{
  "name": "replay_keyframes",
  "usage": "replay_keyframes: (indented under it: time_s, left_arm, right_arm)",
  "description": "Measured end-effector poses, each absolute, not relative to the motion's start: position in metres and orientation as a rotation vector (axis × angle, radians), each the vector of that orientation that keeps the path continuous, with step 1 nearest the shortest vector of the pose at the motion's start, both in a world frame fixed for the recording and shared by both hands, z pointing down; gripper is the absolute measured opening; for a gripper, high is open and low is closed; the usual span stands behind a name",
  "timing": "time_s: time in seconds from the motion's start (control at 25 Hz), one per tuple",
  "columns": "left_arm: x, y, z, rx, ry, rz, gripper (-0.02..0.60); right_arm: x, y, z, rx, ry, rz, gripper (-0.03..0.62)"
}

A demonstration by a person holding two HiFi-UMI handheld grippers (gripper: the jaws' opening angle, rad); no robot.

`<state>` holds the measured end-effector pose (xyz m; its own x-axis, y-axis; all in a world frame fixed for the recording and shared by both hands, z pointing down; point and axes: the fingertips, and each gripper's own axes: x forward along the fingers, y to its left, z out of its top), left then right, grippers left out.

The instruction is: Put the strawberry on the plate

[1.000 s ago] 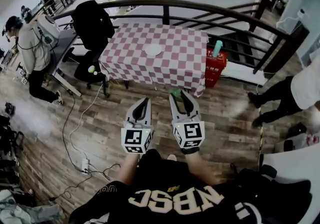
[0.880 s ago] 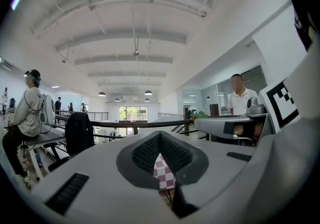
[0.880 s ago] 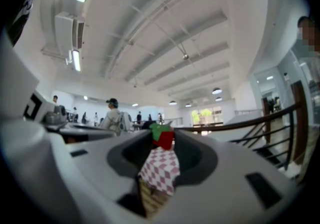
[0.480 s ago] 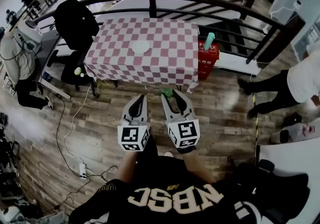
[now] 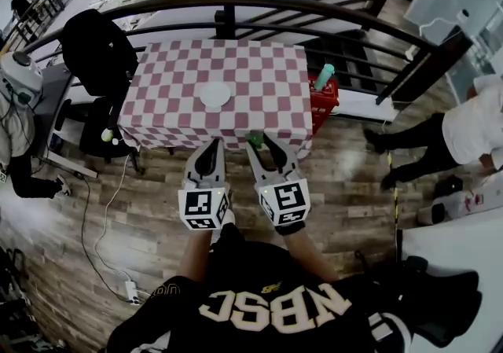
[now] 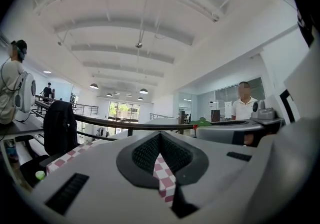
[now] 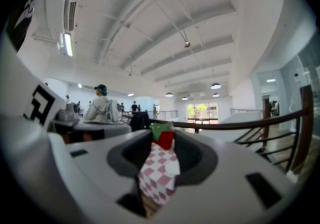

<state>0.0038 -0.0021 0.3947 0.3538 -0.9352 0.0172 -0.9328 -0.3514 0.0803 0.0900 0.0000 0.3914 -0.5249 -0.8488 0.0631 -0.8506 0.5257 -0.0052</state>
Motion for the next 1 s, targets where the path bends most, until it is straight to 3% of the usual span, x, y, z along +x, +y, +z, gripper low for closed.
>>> replay_keyframes:
  time_s: [0.48,1.0]
  left_arm:
    - [-0.091,-0.089,0.400,2.521,-1.704,-0.051,0.015]
    - [-0.119,-0.139,0.472,2.409,-1.668,0.080,0.015]
  right_arm:
    - [-0.005,-0.089,0.399,1.463,-2.685,0.035,0.147]
    - [0.005,-0.149,0.467,1.393,-2.573,0.181,0.147]
